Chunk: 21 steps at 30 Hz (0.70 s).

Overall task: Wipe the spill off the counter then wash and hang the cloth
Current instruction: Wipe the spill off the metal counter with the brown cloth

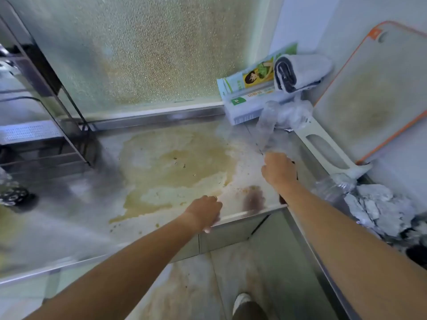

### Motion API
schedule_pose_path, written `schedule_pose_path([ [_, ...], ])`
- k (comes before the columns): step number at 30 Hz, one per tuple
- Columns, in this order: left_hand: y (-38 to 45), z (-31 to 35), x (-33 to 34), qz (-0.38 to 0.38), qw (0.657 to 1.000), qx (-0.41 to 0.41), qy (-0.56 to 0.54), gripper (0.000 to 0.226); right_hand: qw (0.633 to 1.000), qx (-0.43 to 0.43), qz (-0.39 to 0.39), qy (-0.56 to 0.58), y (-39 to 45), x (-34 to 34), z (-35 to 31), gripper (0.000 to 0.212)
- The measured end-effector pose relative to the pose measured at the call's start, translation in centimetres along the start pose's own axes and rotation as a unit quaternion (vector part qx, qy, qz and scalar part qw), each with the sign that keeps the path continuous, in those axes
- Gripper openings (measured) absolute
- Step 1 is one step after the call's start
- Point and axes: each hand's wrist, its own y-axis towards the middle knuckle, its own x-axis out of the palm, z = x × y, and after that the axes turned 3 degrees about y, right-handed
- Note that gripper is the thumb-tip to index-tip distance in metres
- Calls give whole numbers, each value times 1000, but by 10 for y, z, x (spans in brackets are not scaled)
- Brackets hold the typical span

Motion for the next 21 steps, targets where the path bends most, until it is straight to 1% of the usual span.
schedule_pose_path([
  [1, 3, 0, 1, -12, 1000, -2, 9, 49, 1000, 15, -19, -11, -1, 2, 7, 22],
  [2, 5, 0, 2, -6, 1000, -3, 14, 48, 999, 33, -25, -12, -1, 6, 14, 25],
  [5, 12, 2, 5, -4, 1000, 5, 28, 44, 994, 102, -36, 3, -8, 30, 43, 52],
  [7, 13, 3, 4, 2, 1000, 9, 26, 39, 990, 128, -52, 8, -18, 45, 55, 61],
  [12, 12, 5, 5, 20, 999, 29, 15, 38, 989, 147, -26, 0, -30, 56, 76, 54],
  [16, 12, 6, 7, 43, 998, 51, 12, 57, 984, 164, 12, 67, -31, 47, 81, 36],
  [18, 15, 8, 11, 48, 997, 60, 27, 67, 988, 143, -17, 61, -35, 49, 82, 33],
  [20, 19, 9, 16, 61, 994, 68, 53, 76, 988, 124, -70, 62, -39, 54, 82, 38],
  [21, 21, 10, 19, 65, 994, 69, 56, 78, 987, 120, -85, 60, -39, 58, 80, 42],
])
